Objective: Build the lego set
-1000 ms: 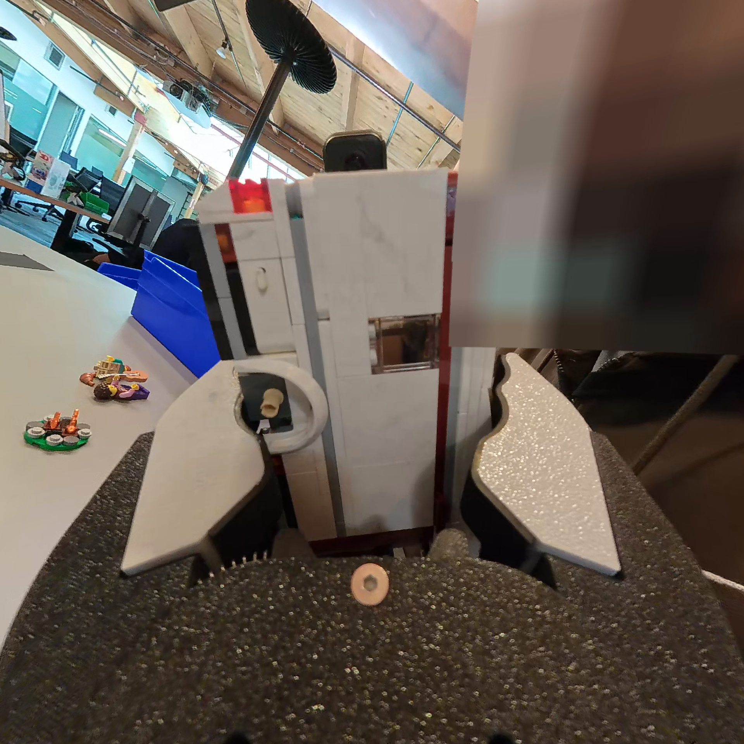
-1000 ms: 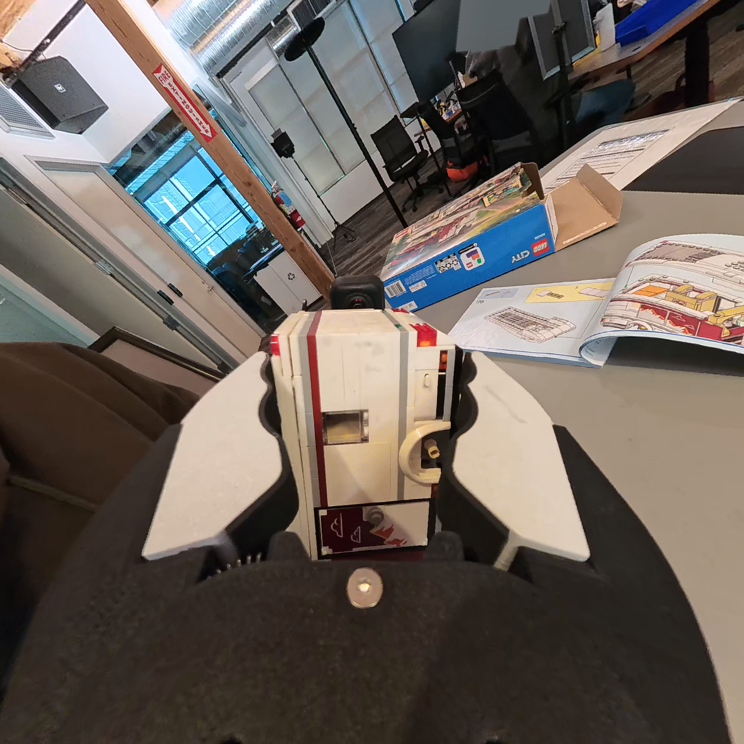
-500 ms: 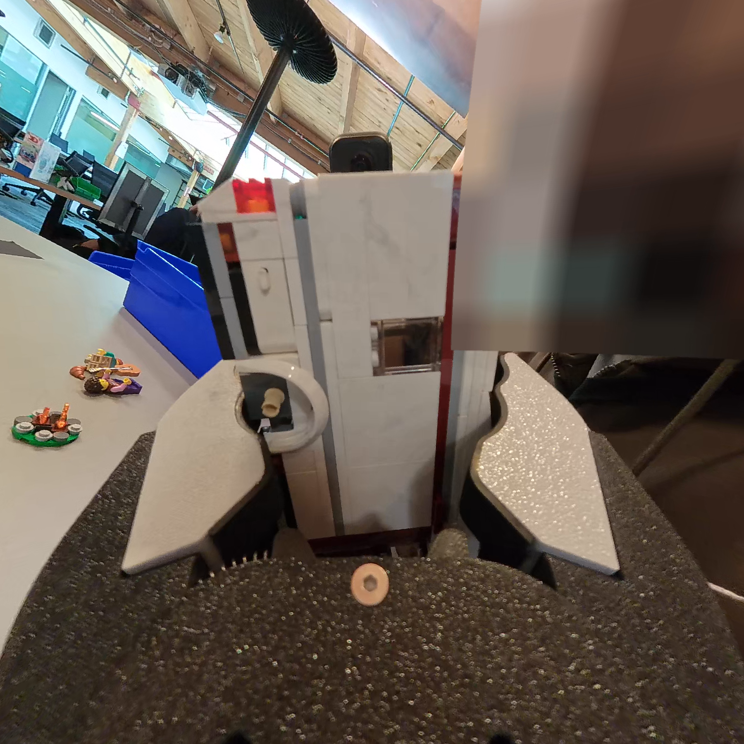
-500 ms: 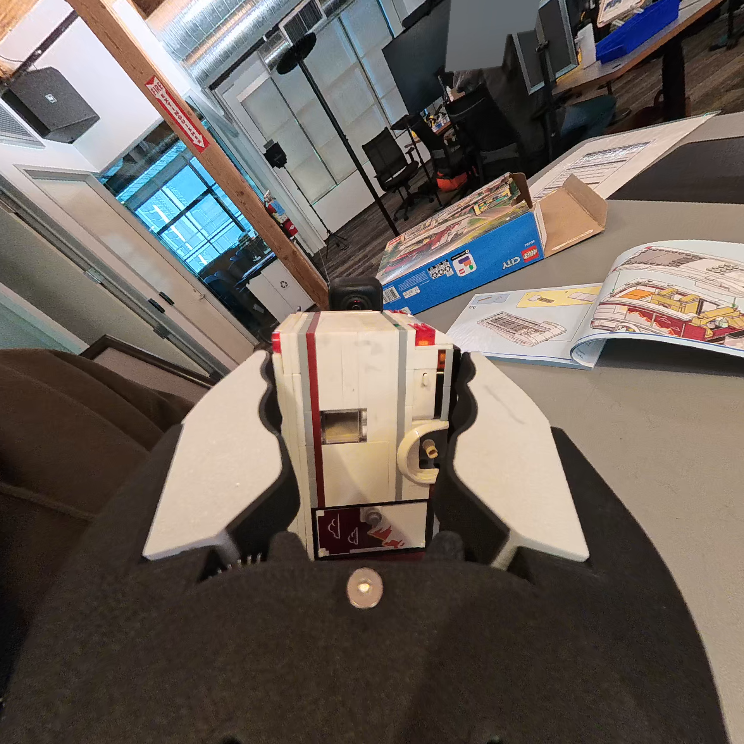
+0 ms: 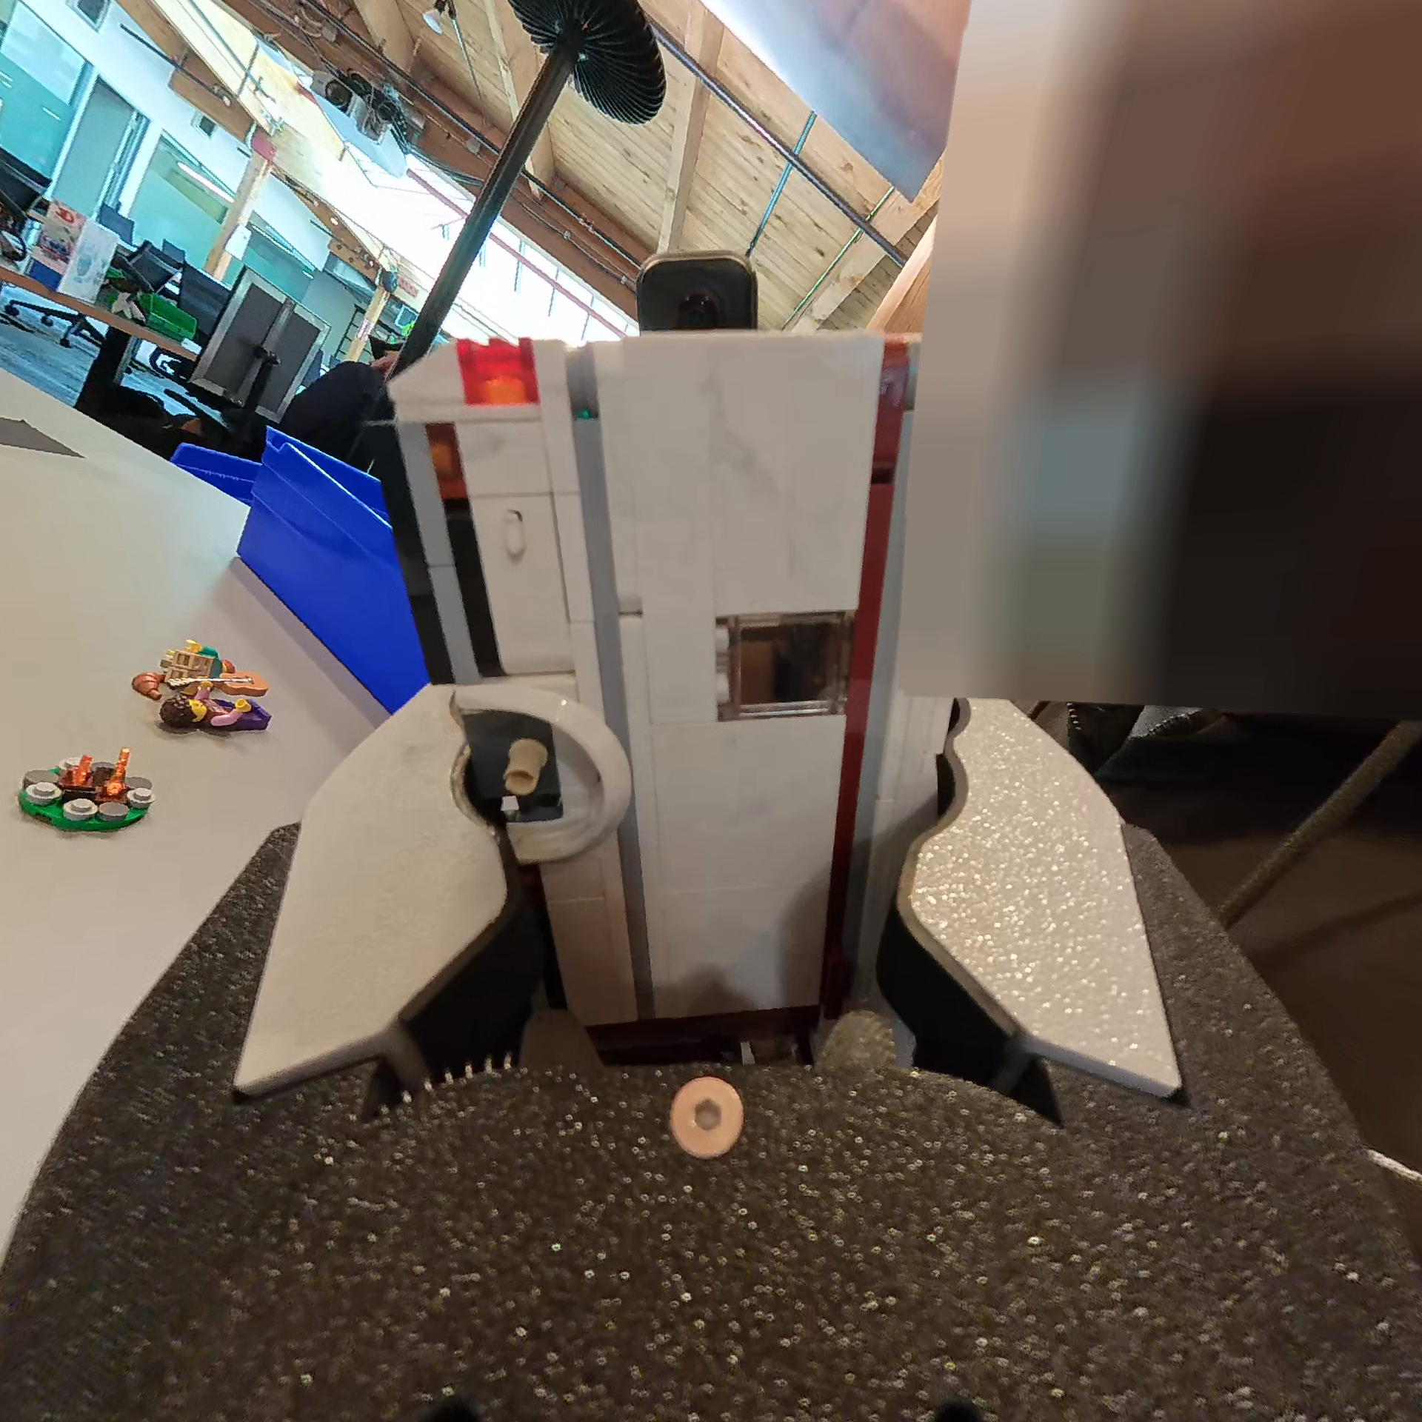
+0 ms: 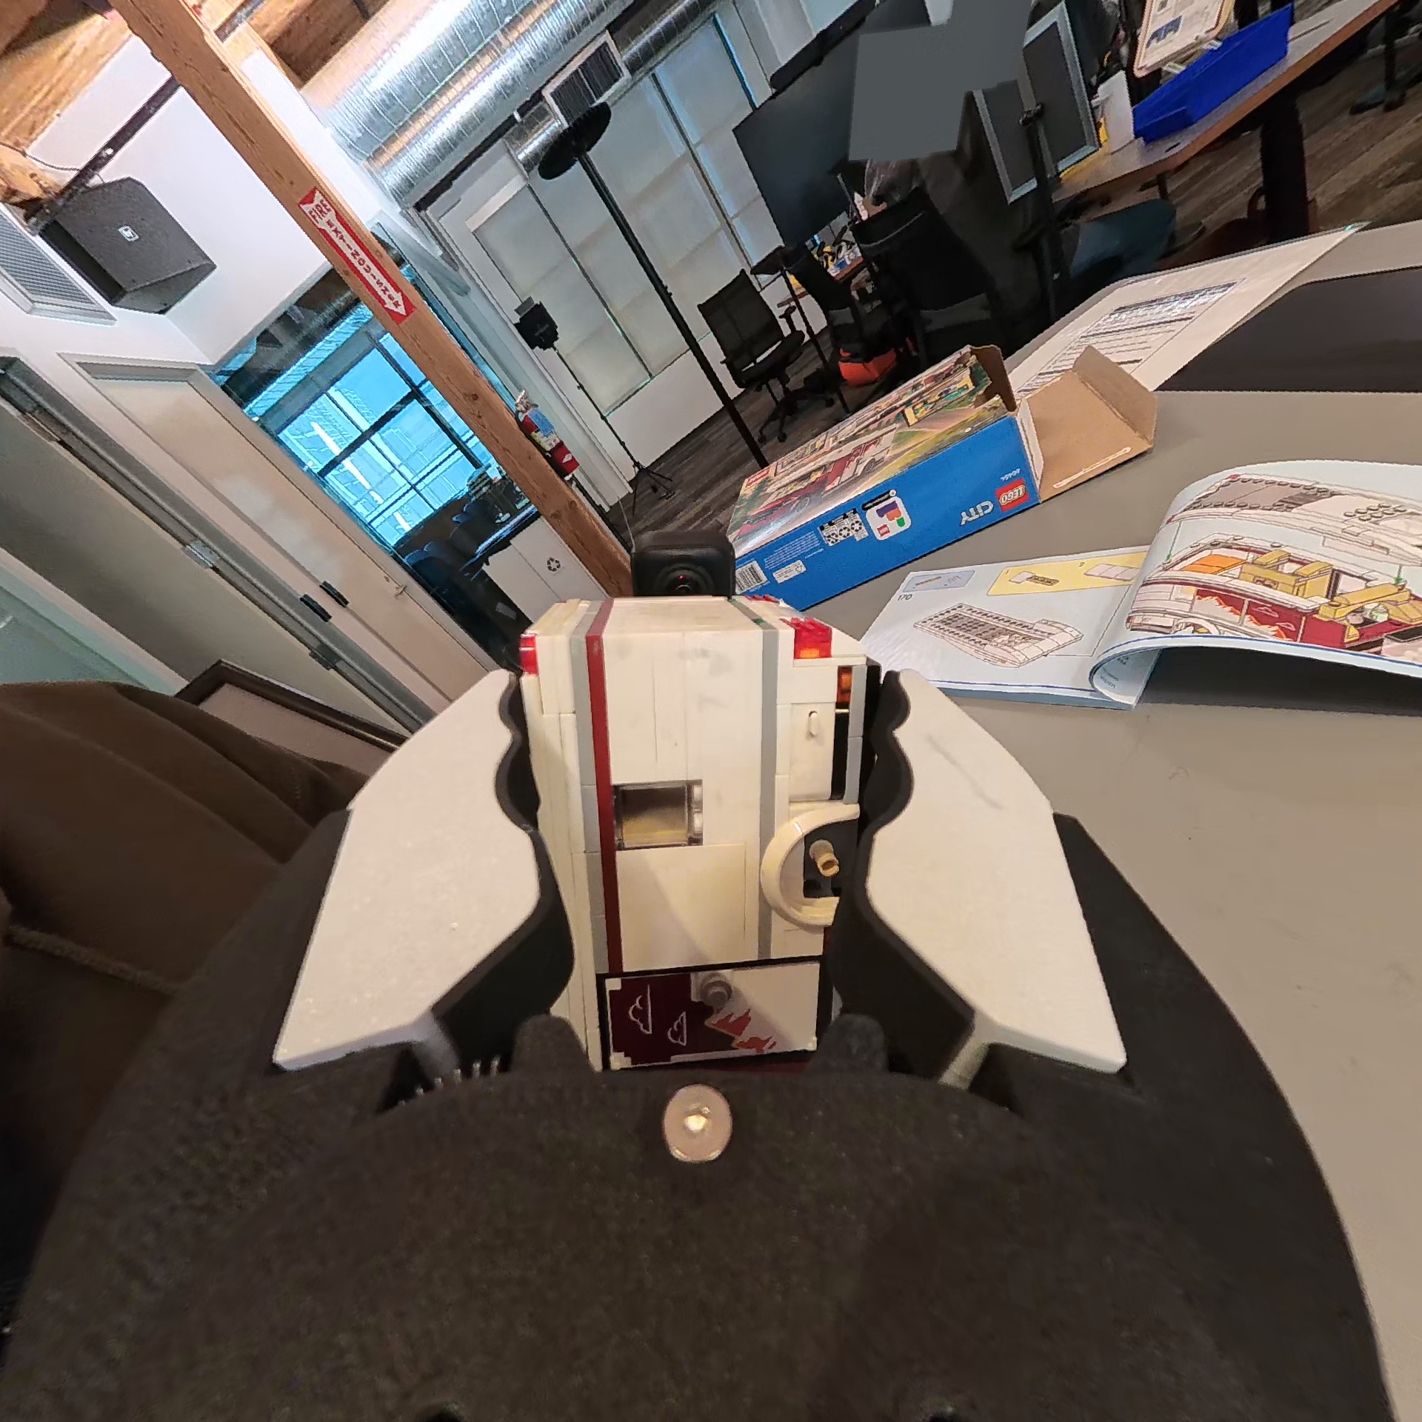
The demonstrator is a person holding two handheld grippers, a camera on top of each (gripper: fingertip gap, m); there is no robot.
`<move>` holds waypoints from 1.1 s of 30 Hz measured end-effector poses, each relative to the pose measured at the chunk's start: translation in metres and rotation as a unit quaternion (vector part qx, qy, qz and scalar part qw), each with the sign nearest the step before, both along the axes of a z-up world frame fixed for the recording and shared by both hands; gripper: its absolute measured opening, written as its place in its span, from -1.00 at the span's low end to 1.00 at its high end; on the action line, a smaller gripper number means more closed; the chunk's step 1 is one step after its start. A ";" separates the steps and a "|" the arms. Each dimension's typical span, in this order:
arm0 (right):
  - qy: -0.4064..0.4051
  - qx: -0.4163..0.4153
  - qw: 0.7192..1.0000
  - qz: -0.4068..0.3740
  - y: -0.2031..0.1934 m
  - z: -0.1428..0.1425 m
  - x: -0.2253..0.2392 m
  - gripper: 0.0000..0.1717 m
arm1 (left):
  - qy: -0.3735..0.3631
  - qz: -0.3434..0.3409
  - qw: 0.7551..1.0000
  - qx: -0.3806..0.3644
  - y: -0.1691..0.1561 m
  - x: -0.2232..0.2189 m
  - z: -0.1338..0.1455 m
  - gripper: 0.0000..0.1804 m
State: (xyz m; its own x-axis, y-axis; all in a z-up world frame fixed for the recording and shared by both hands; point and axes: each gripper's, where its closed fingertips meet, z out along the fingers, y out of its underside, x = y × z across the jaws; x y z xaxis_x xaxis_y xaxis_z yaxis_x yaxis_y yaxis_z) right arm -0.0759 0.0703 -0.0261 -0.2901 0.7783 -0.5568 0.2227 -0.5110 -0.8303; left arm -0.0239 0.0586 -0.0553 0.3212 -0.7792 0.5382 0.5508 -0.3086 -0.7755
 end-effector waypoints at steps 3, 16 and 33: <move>0.002 -0.001 1.000 0.000 0.000 0.000 0.001 0.00 | 0.001 0.000 1.000 0.000 0.000 0.001 0.000 0.22; 0.010 0.012 1.000 -0.005 -0.003 0.003 0.003 -0.01 | -0.006 0.004 1.000 0.017 -0.002 0.002 0.003 0.22; -0.027 0.036 0.998 0.034 -0.019 -0.019 0.001 -0.04 | -0.087 0.008 0.996 0.033 -0.004 -0.019 0.010 0.22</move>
